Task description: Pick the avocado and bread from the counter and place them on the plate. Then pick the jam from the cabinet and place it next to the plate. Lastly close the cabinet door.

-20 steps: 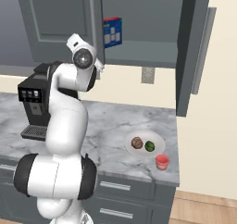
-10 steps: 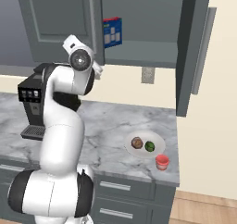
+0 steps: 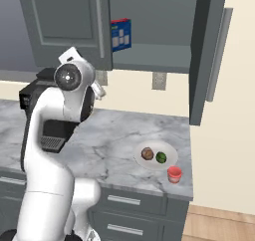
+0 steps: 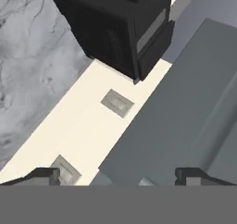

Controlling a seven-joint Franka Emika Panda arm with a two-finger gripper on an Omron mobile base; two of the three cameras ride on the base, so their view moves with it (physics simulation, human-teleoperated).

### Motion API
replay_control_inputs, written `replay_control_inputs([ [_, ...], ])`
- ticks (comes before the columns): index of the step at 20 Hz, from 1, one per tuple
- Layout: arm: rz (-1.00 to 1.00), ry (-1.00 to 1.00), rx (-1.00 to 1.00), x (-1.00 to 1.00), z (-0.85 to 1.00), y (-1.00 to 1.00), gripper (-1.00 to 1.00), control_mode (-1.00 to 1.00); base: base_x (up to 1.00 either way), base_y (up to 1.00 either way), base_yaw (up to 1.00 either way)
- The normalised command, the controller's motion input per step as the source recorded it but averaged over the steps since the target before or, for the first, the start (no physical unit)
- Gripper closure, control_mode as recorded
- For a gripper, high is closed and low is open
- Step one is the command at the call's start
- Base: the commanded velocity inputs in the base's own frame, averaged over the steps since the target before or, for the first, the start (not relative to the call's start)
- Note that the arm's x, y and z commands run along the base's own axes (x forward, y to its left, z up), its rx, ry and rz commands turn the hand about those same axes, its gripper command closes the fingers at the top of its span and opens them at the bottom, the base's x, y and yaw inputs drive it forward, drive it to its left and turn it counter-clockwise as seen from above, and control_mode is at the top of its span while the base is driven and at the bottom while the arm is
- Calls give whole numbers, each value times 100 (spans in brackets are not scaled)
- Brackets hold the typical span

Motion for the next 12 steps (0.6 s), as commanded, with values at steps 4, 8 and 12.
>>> replay_control_inputs([
  [4,-19,21,9,-100,1,-45,-100,-100,0,0,0],
  [8,-14,-1,5,-100,-8,-47,-100,-100,0,0,0],
  [12,-13,-12,8,-100,-12,-34,-100,-100,0,0,0],
])
